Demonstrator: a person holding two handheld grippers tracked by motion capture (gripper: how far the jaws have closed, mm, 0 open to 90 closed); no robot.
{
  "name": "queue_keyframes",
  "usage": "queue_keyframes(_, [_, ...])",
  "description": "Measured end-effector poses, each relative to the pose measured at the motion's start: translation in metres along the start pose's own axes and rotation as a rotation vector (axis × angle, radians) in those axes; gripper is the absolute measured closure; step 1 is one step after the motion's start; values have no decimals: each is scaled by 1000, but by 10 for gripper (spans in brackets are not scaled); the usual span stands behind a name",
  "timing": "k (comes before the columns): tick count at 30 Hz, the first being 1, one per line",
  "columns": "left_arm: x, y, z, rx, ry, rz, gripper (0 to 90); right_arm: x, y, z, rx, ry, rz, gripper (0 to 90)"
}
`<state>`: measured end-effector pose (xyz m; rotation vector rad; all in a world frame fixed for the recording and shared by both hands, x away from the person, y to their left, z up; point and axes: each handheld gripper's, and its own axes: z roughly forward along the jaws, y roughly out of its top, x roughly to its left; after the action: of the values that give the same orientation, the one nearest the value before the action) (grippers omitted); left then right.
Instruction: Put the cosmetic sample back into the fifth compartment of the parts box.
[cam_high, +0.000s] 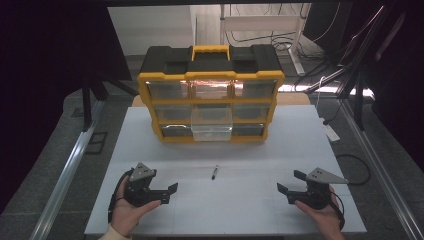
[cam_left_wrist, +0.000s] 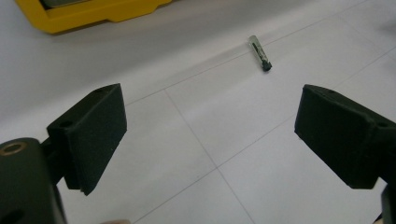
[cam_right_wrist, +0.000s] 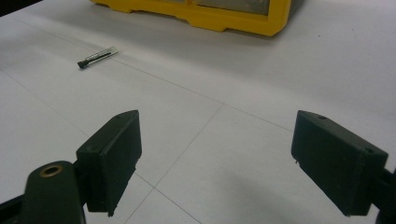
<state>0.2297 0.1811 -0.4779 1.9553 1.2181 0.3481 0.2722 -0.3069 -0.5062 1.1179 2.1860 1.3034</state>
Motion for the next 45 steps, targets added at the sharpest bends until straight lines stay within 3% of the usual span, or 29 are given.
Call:
queue_keyframes(12, [-14,16,13,22,-29,40,99,-2,-1,-2,-2,3,6,162])
queue_keyframes(23, [-33,28,27,48,-51,106,103,-2,-1,-1,-5,-1,2,166])
queue_keyframes(34, [-45,35,38,70,-76,126,105,-2,-1,-2,-10,0,0,167])
queue_keyframes(45, [-47,38,43,77,-80,125,107,-1,-1,-2,-9,-9,-9,169])
